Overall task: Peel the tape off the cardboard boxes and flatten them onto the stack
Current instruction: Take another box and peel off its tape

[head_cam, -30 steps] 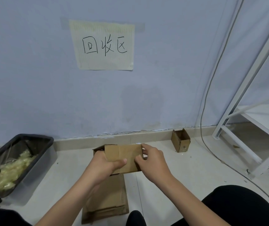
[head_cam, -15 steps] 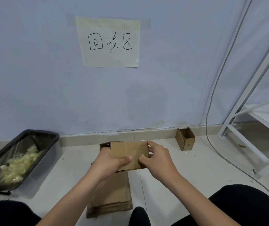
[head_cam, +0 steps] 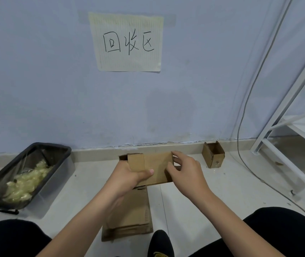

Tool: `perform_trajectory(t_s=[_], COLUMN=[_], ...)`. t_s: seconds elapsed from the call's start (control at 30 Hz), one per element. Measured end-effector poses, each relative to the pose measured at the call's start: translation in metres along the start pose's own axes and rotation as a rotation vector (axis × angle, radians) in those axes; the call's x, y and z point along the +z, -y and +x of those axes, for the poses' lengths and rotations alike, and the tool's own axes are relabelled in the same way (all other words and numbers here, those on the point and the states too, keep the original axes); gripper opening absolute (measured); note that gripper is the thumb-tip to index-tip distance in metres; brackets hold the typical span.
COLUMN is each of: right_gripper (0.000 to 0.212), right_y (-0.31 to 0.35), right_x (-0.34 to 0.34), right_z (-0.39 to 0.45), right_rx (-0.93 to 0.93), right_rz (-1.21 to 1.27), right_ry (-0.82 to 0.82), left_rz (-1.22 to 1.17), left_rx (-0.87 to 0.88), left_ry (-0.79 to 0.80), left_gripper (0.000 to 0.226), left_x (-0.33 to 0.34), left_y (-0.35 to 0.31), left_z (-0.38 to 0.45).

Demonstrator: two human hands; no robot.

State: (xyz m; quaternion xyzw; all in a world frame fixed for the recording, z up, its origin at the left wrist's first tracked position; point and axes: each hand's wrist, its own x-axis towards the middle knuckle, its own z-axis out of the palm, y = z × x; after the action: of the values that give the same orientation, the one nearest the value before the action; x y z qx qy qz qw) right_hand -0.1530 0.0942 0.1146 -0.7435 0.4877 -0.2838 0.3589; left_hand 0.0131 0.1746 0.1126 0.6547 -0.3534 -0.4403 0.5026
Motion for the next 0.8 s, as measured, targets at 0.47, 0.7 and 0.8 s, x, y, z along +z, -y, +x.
perform_trajectory(t_s=[0.47,0.7,0.8], right_gripper=[0.042,0.029,0.011], right_y=[0.004,-0.003,0.001], right_x=[0.007,0.005,-0.002], right_z=[-0.005,0.002,0.002], right_rx=[0.034,0.077,0.034], right_rz=[-0.039,0.007,0.045], right_ry=[-0.067,-0.143,-0.219], left_rz=[0.157,0.176,0.126], left_rx=[0.060,0.075,0.086], left_ry=[-0.018,-0.051,-0.075], left_gripper=[0.012,0.033,0.050], left_x=[0.010,0.010,0.006], left_y=[0.008,0.007,0.003], left_z=[-0.005,-0.005,-0.004])
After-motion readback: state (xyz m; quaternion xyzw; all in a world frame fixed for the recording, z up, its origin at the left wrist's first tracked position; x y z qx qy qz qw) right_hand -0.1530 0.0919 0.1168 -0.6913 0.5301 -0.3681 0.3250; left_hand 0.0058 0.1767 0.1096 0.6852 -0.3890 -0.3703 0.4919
